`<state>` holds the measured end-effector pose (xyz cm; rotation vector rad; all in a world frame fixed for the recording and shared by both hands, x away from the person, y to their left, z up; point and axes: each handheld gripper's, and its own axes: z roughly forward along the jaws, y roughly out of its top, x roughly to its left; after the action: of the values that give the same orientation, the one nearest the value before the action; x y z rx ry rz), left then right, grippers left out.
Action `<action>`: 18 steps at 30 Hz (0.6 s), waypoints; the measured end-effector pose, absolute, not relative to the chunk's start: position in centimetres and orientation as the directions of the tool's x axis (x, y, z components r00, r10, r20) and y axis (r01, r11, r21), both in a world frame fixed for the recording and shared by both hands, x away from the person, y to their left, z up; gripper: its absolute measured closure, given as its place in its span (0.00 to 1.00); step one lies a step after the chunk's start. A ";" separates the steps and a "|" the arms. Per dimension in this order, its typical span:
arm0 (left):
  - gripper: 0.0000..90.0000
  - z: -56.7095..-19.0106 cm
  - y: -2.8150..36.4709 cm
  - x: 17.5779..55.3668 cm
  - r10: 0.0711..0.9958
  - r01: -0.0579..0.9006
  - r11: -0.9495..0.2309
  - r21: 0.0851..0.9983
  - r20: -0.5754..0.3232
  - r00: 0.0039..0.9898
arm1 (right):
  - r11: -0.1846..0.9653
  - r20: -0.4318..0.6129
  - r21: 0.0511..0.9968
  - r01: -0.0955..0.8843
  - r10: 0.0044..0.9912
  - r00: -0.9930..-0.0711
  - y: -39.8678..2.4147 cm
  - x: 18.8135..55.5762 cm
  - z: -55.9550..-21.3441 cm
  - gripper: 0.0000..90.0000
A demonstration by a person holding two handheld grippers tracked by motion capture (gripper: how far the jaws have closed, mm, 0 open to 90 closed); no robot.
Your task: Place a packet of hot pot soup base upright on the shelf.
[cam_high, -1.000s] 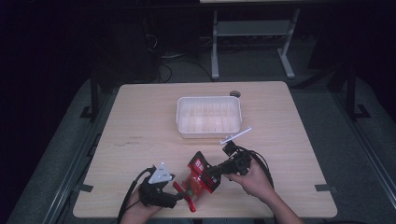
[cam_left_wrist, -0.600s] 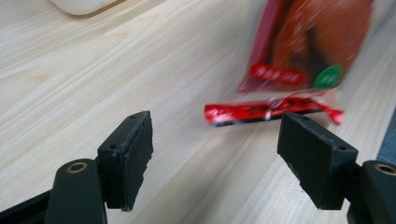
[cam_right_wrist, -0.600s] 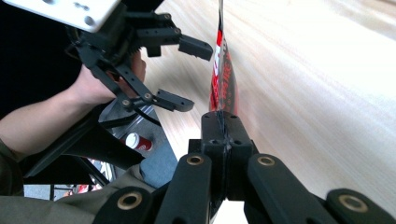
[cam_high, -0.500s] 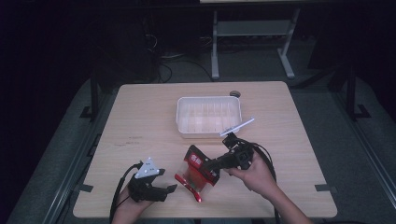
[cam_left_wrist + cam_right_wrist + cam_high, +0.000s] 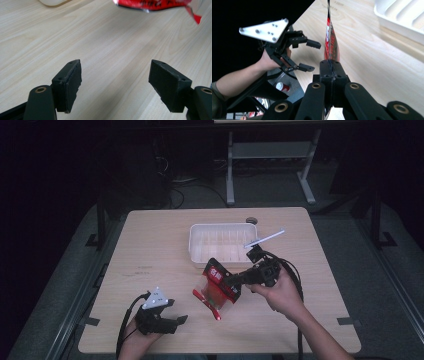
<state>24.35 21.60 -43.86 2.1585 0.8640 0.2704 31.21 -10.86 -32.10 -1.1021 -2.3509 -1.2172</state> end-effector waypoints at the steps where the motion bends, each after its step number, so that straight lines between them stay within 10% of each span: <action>1: 0.28 -43.9 21.7 24.4 0.662 0.496 -0.461 0.736 -0.087 0.744 | 0.344 0.550 0.576 0.742 0.509 -0.662 -11.1 31.5 -31.7 0.99; 18: 0.26 -43.7 22.6 24.5 0.685 0.500 -0.434 0.750 -0.087 0.724 | 0.273 0.546 0.586 0.763 0.564 -0.620 -11.7 34.1 -28.6 0.98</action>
<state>24.47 22.61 -43.66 2.1235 0.8942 0.2937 34.07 -11.70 -28.63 -1.2309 -2.3128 -1.2668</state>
